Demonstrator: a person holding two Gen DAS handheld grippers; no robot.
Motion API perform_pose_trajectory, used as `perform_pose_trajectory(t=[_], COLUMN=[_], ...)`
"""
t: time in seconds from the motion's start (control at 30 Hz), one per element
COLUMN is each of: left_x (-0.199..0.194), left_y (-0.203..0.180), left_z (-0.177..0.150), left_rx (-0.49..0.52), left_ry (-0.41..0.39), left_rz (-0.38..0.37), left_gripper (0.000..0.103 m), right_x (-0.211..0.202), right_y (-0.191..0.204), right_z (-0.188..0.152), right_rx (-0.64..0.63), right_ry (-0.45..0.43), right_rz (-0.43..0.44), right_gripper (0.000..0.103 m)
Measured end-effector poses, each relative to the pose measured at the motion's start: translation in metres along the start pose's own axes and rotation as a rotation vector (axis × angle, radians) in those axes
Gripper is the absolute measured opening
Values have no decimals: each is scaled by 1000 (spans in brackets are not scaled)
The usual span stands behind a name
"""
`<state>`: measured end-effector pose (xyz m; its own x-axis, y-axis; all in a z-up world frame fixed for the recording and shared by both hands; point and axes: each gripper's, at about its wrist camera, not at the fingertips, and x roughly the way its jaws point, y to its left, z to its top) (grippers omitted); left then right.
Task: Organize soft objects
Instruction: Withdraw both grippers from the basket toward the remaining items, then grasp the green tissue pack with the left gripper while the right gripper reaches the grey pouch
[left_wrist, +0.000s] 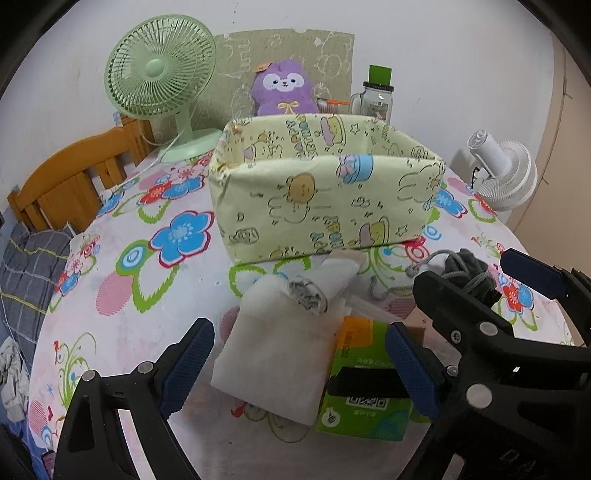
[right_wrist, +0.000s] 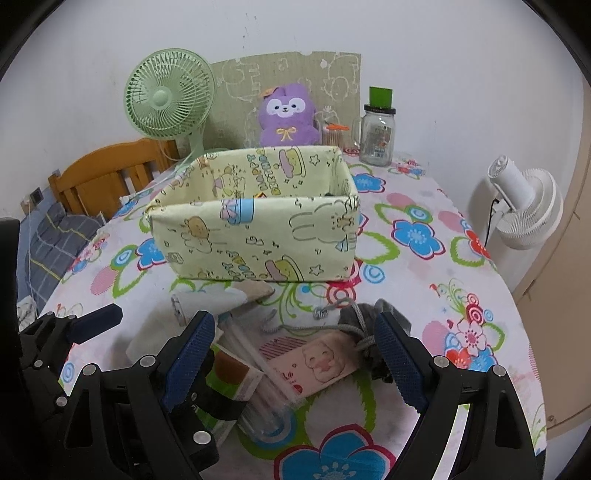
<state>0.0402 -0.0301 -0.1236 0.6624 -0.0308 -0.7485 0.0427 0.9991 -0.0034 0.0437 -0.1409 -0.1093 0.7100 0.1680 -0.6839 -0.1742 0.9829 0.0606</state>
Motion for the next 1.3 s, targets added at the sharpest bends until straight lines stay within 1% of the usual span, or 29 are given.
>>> perform_pose_trajectory(t=[0.37,0.5,0.63,0.9,1.13,1.2,1.27,1.3], left_x=[12,11,6,-3,-5,-3,0,1], left_y=[8,9,8,-6,-23,-29,-34,-35], left_z=[-10,-9,-9,-11,-14,-16,-18,-19], left_rx=[-3,-6,-3,13,52,64,76,81], left_ry=[25,22,18,-3,2,4,17,26], left_rz=[6,7,-11,-33,-55,-49,-48,-53], left_gripper=[95,95,95,94,94,91,83,82], right_x=[15,15,13,3,-3,-2,0,1], right_y=[0,-2,-4,-12,-23,-27,-30,-31], right_z=[-10,-9,-9,-11,-20,-23,-26,-27], right_rx=[20,26,30,39,55,60,62,65], right_ry=[37,37,34,20,25,32,44,49], right_rz=[17,13,6,-18,-34,-41,-53,-58], right_gripper=[90,90,90,90,90,90,90,90])
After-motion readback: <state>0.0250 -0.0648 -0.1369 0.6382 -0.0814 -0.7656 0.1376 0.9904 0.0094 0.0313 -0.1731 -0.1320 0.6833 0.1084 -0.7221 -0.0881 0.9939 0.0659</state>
